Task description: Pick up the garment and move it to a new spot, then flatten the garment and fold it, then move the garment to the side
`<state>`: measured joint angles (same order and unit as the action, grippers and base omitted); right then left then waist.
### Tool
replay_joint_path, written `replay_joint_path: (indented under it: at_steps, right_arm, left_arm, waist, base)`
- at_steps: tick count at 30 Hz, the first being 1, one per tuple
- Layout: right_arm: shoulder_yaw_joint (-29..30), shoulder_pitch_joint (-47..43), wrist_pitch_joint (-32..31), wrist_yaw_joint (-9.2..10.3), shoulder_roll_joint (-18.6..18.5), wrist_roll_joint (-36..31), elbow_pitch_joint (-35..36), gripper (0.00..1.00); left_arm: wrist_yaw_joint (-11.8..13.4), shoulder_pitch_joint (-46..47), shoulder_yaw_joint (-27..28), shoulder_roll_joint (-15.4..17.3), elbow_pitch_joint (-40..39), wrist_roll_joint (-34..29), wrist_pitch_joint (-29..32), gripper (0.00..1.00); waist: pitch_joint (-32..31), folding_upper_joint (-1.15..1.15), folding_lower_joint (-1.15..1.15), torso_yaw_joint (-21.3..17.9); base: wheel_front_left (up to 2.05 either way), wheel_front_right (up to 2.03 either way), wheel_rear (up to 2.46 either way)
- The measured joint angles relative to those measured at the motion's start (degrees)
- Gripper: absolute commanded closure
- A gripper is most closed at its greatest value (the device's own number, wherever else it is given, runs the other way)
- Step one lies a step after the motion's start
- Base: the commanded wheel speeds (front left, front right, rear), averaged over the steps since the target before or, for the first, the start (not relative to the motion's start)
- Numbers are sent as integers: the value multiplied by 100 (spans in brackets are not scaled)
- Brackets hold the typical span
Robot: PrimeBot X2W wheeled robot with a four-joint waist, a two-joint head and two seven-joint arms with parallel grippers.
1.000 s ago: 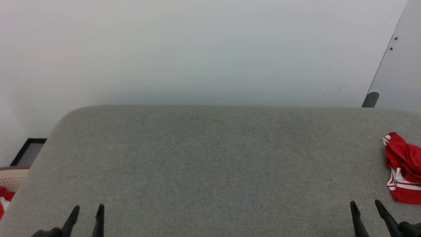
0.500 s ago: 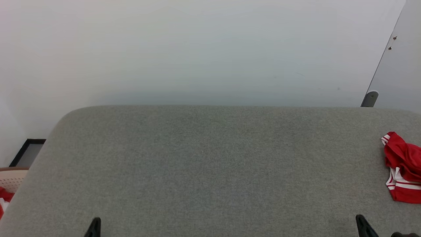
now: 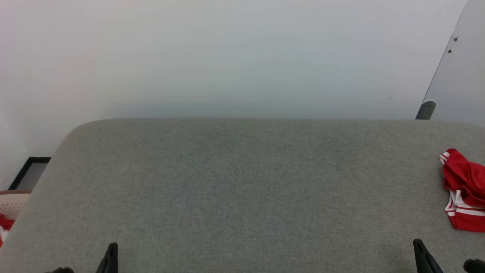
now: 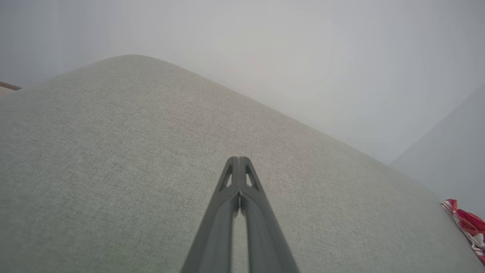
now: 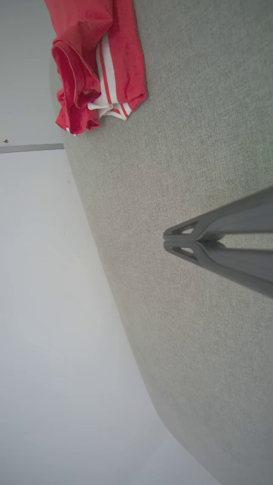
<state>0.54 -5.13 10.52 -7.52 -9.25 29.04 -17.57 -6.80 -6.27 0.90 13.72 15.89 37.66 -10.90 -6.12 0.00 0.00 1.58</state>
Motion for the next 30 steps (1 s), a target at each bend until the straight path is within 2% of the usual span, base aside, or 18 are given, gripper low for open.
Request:
replay_joint_path:
  at_steps: [30]
  right_arm:
    - [225, 387, -648, 0, 237, 2412, 131, 100]
  left_arm:
    - [-2, 456, 210, -416, -62, 2068, 659, 100]
  waist:
    - [169, 0, 0, -43]
  base:
    - [0, 0, 0]
